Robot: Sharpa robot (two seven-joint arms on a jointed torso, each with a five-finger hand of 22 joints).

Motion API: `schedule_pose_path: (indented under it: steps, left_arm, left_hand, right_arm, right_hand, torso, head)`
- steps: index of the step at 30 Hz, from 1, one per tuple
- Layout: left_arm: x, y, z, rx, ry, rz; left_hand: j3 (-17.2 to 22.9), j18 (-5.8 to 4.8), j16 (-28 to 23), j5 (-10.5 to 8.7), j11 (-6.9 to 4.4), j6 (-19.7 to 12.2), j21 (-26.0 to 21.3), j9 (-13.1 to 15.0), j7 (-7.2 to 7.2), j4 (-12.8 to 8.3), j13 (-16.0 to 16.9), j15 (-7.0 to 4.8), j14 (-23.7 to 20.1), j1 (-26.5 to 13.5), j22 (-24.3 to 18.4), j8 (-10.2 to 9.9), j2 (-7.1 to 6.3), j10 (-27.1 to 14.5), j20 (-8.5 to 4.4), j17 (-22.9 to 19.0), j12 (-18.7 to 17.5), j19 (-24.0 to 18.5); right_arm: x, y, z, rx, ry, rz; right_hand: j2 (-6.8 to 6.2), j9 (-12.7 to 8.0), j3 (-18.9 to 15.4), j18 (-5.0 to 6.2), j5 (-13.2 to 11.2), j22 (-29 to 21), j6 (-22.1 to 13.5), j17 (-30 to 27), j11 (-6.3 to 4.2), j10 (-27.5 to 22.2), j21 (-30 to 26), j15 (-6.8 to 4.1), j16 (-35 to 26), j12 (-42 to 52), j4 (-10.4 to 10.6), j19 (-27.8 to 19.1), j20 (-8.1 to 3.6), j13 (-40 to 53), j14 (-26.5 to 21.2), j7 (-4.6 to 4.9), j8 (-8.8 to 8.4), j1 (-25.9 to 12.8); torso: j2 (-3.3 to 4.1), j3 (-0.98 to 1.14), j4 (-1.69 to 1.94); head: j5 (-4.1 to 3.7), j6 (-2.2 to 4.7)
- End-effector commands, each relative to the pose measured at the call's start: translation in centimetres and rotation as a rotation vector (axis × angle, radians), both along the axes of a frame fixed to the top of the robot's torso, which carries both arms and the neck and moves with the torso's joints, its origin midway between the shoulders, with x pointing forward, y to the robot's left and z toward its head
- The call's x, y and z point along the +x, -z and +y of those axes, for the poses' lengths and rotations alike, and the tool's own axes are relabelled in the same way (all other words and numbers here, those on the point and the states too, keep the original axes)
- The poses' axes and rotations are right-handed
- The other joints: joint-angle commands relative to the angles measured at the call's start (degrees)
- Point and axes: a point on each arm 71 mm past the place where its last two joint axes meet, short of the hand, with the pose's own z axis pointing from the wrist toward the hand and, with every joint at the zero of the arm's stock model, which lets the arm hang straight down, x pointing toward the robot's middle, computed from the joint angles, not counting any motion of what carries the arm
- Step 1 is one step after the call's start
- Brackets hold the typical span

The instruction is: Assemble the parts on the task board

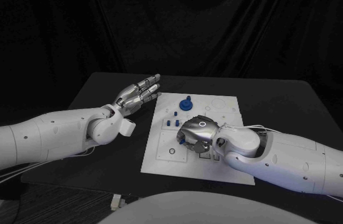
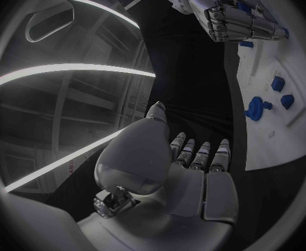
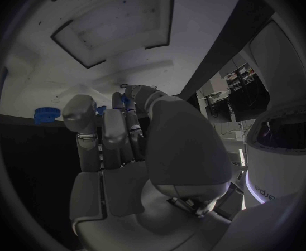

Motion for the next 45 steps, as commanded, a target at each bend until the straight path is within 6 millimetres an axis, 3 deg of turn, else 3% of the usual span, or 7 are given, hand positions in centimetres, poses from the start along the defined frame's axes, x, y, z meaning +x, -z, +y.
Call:
schedule_pose_path:
  steps: [1, 9, 18, 35, 45]
  left_arm:
    - [0.0, -0.4, -0.1, -0.044, -0.002, -0.045]
    - [0.0, -0.4, -0.1, -0.043, -0.002, -0.044]
    - [0.0, -0.3, -0.1, -0.044, -0.001, -0.043]
    - [-0.1, -0.3, -0.2, -0.045, 0.002, -0.041]
    - [-0.1, -0.3, -0.3, -0.048, 0.006, -0.04]
  left_hand:
    - [-0.3, -0.49, 0.2, 0.16, 0.12, 0.1, 0.3, 0.0, 0.28, 0.0, 0.1, 0.27, 0.0, 0.4, 0.1, 0.2, -0.04, 0.1, 0.24, 0.1, 0.3, 0.3]
    - [-0.3, -0.53, 0.3, 0.16, 0.39, 0.0, 0.3, 0.0, 0.2, 0.1, 0.1, 0.29, 0.0, 0.5, 0.1, 0.2, 0.02, 0.1, 0.25, 0.1, 0.4, 0.3]
    - [-0.3, -0.56, 0.4, 0.13, 0.58, 0.1, 0.3, 0.0, 0.2, 0.1, 0.1, 0.31, 0.0, 0.5, 0.1, 0.2, 0.09, 0.1, 0.25, 0.1, 0.5, 0.4]
    - [-0.3, -0.6, 0.4, 0.16, 0.88, 0.1, 0.3, 0.0, 0.19, 0.1, 0.1, 0.34, 0.0, 0.5, 0.1, 0.2, 0.2, 0.1, 0.25, 0.1, 0.7, 0.4]
    - [-0.3, -0.62, 0.5, 0.22, 0.97, 0.1, 0.3, 0.0, 0.18, 0.1, 0.1, 0.36, 0.1, 0.6, 0.1, 0.2, 0.24, 0.1, 0.25, 0.1, 0.7, 0.4]
  right_arm:
    - [0.0, 0.1, 0.0, -0.007, 0.002, -0.003]
    - [0.0, 0.3, 0.1, -0.022, 0.004, 0.003]
    - [0.1, 0.2, 0.1, -0.016, 0.004, -0.001]
    - [0.1, -0.5, 0.2, -0.065, -0.011, -0.04]
    - [0.2, -1.2, 1.1, -0.164, -0.034, -0.079]
  right_hand:
    - [0.24, -0.2, 0.3, 0.76, 1.0, 6.4, 0.2, -0.2, 0.24, 0.2, -0.1, 0.35, 0.0, 0.3, -0.1, -0.1, 0.32, 0.1, -0.1, 0.14, -0.39, -0.7]
    - [0.62, -0.6, 0.7, 0.92, 2.7, 6.2, 0.2, -0.5, 0.23, 0.0, -0.7, 0.26, -0.2, 0.4, 0.0, -0.5, 0.32, 0.2, -0.4, 0.1, -0.98, -1.6]
    - [1.35, -0.8, 1.1, 0.98, 5.2, 6.2, 1.7, -0.4, -0.13, -0.3, -0.6, -0.03, 0.0, 0.9, -0.2, -0.7, 0.14, 0.6, -0.4, -0.57, -0.85, -2.6]
    - [0.87, -1.1, 1.0, 1.24, 3.5, 5.9, 2.2, -1.5, -0.25, -0.6, -1.8, -0.38, -0.9, 1.6, -1.9, -1.5, -0.16, 1.1, -1.2, -0.73, -1.16, -2.0]
    - [0.72, -1.5, 0.7, 1.57, 1.0, 5.4, 2.2, -3.3, -0.38, -1.1, -3.7, -0.81, -2.3, 1.9, -2.7, -2.7, -0.55, 1.4, -2.4, -0.94, -1.77, -2.2]
  torso:
    - [-0.04, -0.01, -0.02]
    - [-0.02, -0.01, 0.02]
    - [0.01, -0.01, 0.03]
    - [-0.03, -0.02, -0.02]
    - [-0.02, -0.05, 0.04]
  head:
    - [0.14, 0.0]
    - [0.15, 0.0]
    - [0.23, 0.0]
    - [0.44, 0.0]
    - [0.86, 0.0]
